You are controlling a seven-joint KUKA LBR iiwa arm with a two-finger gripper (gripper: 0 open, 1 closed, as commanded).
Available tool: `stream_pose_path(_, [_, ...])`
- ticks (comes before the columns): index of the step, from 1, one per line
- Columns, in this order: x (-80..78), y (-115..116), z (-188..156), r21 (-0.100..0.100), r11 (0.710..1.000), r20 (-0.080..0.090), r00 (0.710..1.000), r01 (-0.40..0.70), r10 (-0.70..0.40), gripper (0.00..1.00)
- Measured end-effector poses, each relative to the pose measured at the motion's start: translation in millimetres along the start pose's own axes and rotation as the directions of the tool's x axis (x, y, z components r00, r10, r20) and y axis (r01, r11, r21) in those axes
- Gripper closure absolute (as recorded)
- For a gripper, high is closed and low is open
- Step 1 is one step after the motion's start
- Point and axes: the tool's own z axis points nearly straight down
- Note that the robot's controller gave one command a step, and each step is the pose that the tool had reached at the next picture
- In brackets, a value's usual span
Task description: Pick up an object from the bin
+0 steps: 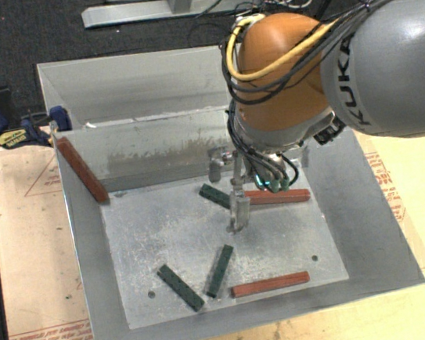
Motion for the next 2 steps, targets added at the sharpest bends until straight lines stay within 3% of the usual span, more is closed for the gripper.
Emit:
stream_pose_path(1, [-1.5, 0, -4, -0.001, 1.0, 0.007, 1.0, -0.002, 0.002, 0.0])
stream_pose_path(2, [-11.8, -15, 39, 0.0, 0.997, 0.013, 0.997, 0.073, -0.073, 0.0])
